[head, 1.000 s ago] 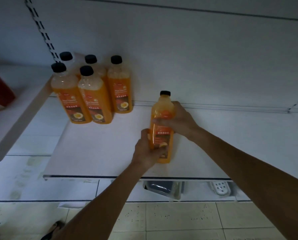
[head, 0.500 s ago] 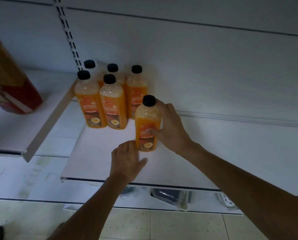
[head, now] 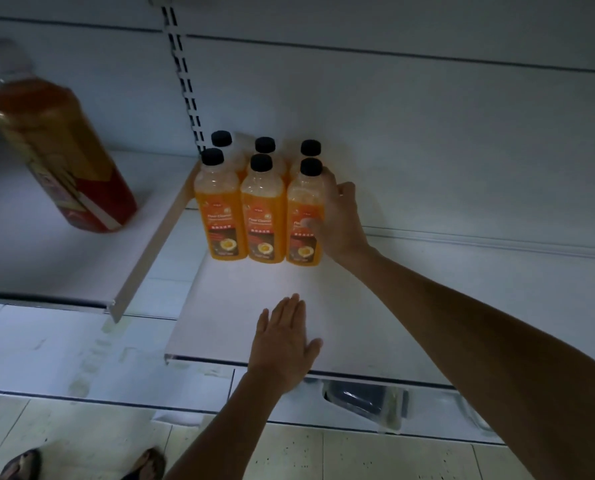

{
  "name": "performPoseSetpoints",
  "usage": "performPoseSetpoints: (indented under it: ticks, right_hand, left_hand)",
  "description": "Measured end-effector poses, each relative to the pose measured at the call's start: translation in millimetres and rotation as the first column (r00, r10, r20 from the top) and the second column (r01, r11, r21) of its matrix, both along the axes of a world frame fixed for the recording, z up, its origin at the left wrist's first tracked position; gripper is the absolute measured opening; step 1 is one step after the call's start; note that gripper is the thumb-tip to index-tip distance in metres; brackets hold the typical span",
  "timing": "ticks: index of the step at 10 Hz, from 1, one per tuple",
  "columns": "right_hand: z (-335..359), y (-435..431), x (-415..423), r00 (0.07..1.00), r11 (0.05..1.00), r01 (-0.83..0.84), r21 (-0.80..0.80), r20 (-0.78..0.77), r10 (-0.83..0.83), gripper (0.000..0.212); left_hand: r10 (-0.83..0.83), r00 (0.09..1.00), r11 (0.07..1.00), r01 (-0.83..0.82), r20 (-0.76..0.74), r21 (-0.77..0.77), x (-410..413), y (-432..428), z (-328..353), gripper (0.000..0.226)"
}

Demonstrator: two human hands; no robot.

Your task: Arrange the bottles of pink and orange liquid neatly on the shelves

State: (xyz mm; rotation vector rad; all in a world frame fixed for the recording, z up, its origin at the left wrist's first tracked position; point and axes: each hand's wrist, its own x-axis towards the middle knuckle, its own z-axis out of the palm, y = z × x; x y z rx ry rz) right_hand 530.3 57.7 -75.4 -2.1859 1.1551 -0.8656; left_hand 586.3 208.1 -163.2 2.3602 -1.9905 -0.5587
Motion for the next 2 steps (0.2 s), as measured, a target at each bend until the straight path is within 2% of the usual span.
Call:
performPoseSetpoints:
  ticks: [1, 2]
  right_hand:
    - [8.0, 0.5, 1.5, 0.999, 0.999, -0.004, 0.039, -0.038, 0.006, 0.07]
    - [9.6, 1.1, -4.4, 0.996, 0.995, 0.039, 0.087, -0.086, -0.031, 0.083]
  left_hand:
    - [-0.053, 0.998, 0.998, 0.053, -0.04, 0.021, 8.0, -4.1, 9.9, 0.071]
    - [-0.069, 0.995, 0.998, 0.069, -0.07, 0.003, 9.9, 2.5, 27.3, 0.066]
